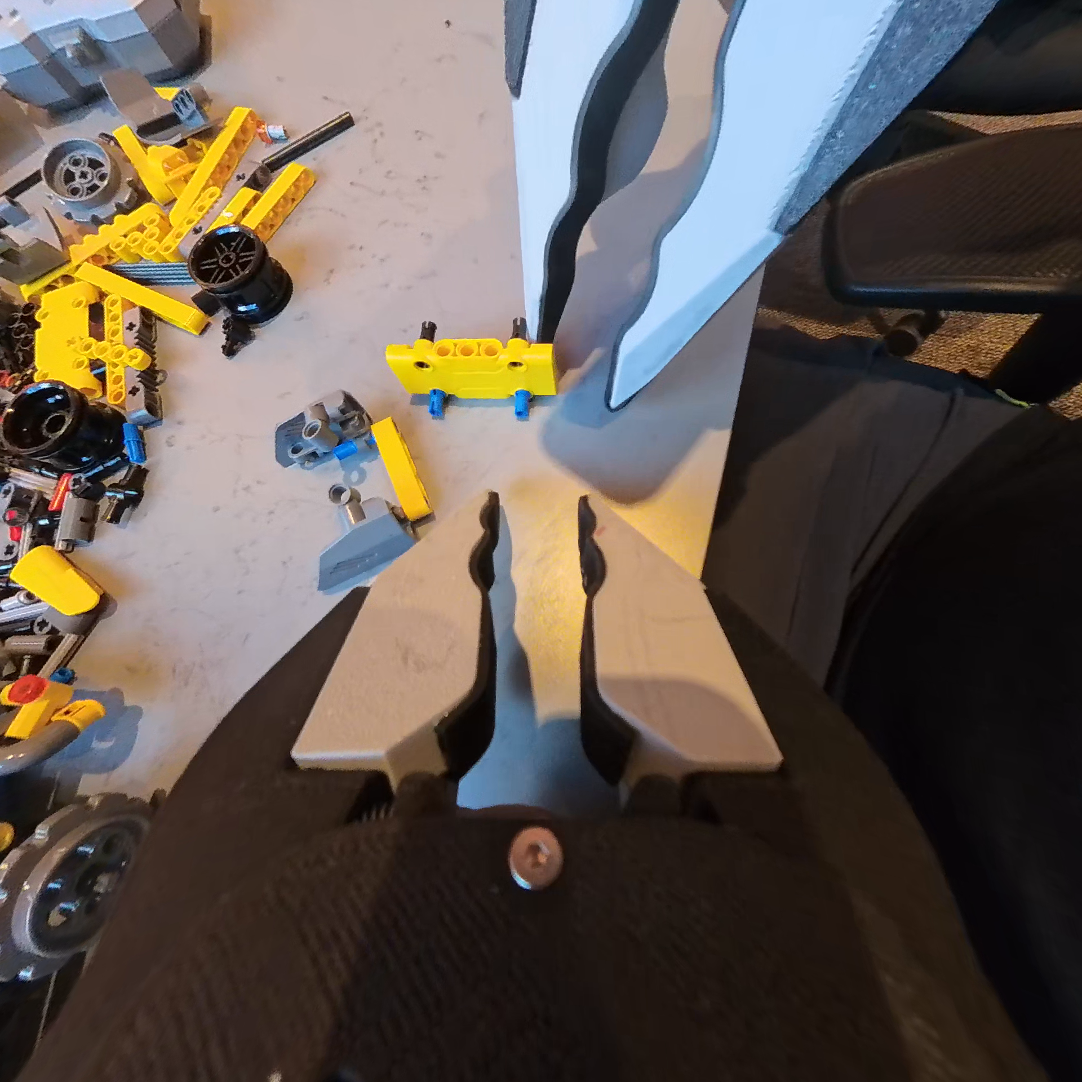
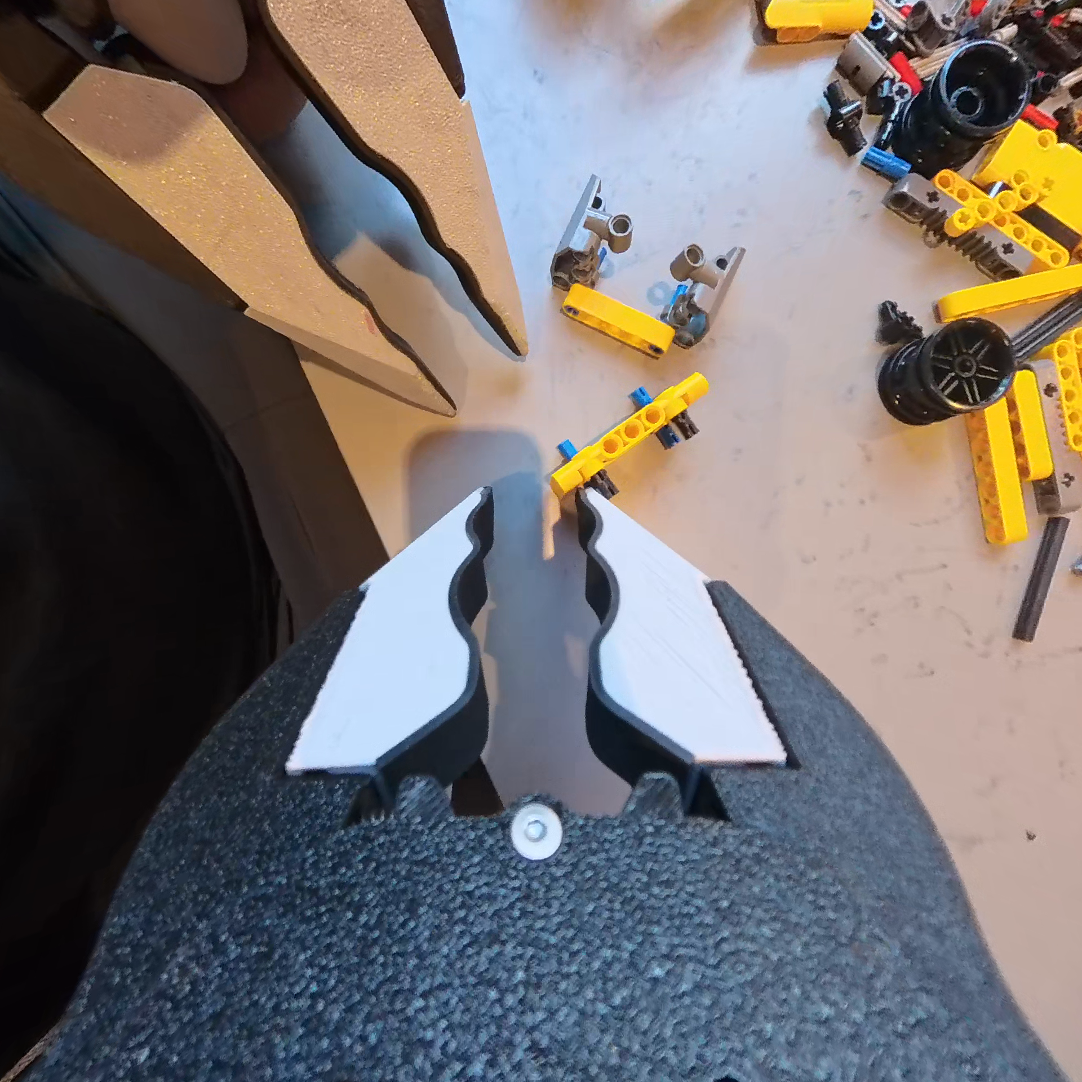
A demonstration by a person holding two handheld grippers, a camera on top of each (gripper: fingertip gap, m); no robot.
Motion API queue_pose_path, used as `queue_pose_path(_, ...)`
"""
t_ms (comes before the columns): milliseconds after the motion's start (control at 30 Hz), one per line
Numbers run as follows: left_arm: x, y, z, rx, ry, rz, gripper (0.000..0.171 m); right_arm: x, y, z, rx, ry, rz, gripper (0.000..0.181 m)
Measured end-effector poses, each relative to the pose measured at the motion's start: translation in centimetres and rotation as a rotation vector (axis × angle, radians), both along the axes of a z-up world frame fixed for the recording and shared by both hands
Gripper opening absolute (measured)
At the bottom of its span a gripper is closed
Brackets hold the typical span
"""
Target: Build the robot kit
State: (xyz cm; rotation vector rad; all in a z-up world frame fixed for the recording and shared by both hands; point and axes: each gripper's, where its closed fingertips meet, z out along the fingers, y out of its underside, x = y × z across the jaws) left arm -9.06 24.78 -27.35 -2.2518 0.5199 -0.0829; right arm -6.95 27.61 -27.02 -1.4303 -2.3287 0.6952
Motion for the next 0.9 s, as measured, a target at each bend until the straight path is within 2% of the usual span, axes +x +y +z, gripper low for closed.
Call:
queue_pose_path(267, -0.8, -0.7, -0.1, -0.021, -0.028, 0.023, 0.026, 0.2, -1.0, -0.1, -0.023, 0.002, 0.022, 0.027)
queue_pose_path(400, -1.6, -2.5, -0.1, -0.032, -0.051, 0.002, 0.025, 0.0, -3.1, 0.1, -0.079, 0.039, 0.080, 0.027)
queue_pose_path(533, -2.4, -3.4, -0.1, -0.025, -0.040, 0.034, 0.028, 0.0, -5.3, 0.4, -0.139, 0.082, 0.158, 0.026)
queue_pose_path(600, -2.5, -3.5, -0.1, -0.016, -0.021, 0.049, 0.028, 0.2, -3.9, 1.2, -0.100, 0.127, 0.153, 0.018)
queue_pose_path(700, -2.9, -3.3, 0.0, 0.000, 0.011, 0.085, 0.028, 0.7, 0.1, 2.4, -0.116, 0.135, 0.053, 0.021)
queue_pose_path(767, -3.6, -2.9, 0.3, 0.018, 0.015, 0.135, 0.034, 0.9, 2.8, 2.0, -0.055, 0.120, 0.013, 0.025)
queue_pose_path(900, -5.8, -1.2, 1.3, 0.072, 0.016, 0.256, 0.053, -0.3, 3.6, 1.4, -0.007, 0.139, 0.090, 0.038)
